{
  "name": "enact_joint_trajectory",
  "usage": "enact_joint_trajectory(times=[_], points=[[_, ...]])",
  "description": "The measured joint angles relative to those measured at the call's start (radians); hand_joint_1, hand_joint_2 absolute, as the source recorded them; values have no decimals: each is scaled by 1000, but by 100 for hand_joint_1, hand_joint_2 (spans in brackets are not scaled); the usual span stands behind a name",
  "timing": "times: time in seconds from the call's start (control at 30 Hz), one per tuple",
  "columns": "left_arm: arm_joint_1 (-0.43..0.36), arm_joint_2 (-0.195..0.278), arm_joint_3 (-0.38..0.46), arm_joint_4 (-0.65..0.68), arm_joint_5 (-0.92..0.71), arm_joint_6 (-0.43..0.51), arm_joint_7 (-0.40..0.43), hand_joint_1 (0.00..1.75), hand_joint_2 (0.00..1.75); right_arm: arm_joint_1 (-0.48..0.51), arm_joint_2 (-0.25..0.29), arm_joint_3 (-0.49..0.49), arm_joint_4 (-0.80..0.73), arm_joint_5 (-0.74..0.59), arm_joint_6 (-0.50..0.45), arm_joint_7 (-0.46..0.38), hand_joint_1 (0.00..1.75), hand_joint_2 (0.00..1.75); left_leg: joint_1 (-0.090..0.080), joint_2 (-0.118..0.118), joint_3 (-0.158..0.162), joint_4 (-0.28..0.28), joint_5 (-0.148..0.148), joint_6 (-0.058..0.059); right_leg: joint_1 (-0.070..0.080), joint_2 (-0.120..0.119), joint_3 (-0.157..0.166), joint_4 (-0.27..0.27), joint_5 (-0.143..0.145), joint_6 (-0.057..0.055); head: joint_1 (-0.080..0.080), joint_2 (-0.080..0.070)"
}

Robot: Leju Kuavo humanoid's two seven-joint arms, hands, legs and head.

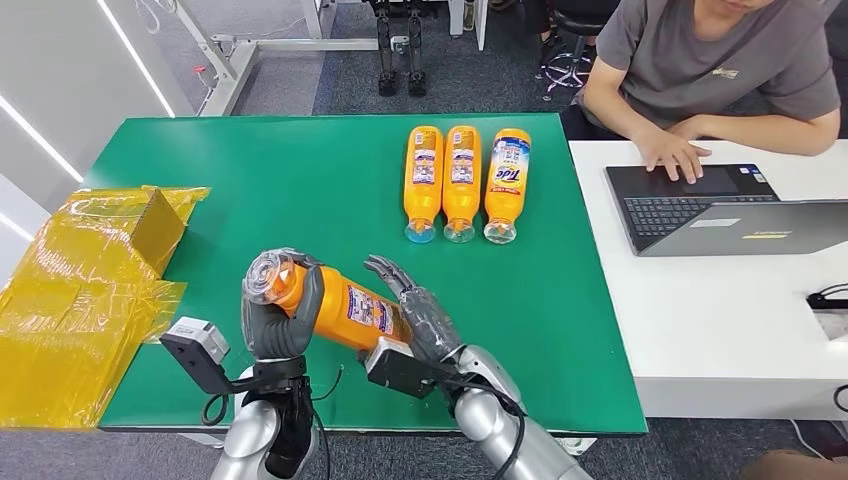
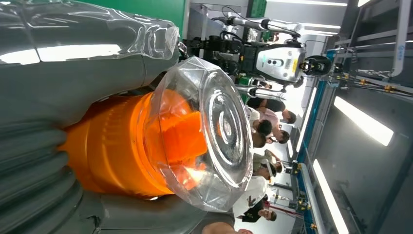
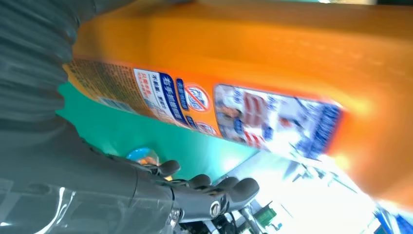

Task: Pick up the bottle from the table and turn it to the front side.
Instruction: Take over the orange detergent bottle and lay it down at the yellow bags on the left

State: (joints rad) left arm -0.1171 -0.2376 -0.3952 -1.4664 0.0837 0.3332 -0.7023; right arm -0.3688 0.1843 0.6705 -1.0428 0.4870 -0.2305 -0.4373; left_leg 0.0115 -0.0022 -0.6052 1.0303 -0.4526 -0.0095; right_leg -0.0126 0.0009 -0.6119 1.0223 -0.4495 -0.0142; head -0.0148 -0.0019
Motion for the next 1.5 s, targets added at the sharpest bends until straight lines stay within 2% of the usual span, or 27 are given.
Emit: enact_joint_trajectory(times=[0.3,0.47,0.6,0.77,0.87,0.97,1.1,1.13,1.5], points=[[9,1,0,-1,-52,44,0,175,175,62,0,-20,-94,-120,-111,-74,0,175,0,0,0,0,0,0,0,0,0,0,0,0,0,0],[8,24,4,-28,-168,102,0,175,175,77,0,-20,-129,-160,-143,-105,0,175,0,0,0,0,0,0,0,0,0,0,0,0,0,0],[-8,70,5,-39,-380,129,32,175,175,77,0,-20,-162,-183,-152,-127,0,175,0,0,0,0,0,0,0,0,0,0,0,0,0,0],[-46,136,28,-21,-639,227,82,175,175,78,0,-20,-190,-207,-167,-146,0,175,0,1,0,0,0,0,0,0,0,0,0,0,0,0],[-75,186,48,8,-716,286,81,175,175,78,0,-19,-192,-227,-174,-157,0,175,0,1,0,0,0,0,0,0,0,1,0,0,0,0],[-83,198,52,15,-724,292,77,175,175,78,0,-19,-192,-232,-178,-160,0,175,0,1,0,0,0,-1,0,0,0,1,0,0,0,0],[-149,324,73,133,-842,331,12,175,175,98,-2,-19,-203,-266,-203,-189,0,175,0,1,0,0,1,-1,0,1,0,1,0,0,0,0],[-157,341,76,159,-873,343,11,175,175,106,-3,-19,-209,-263,-204,-189,0,175,0,1,0,0,1,-1,0,1,-1,1,0,0,0,0],[-261,457,92,421,-1194,345,97,175,175,146,-6,-24,-268,-229,-189,-179,0,175,0,2,0,0,1,-1,0,2,-1,1,0,-1,0,0]])
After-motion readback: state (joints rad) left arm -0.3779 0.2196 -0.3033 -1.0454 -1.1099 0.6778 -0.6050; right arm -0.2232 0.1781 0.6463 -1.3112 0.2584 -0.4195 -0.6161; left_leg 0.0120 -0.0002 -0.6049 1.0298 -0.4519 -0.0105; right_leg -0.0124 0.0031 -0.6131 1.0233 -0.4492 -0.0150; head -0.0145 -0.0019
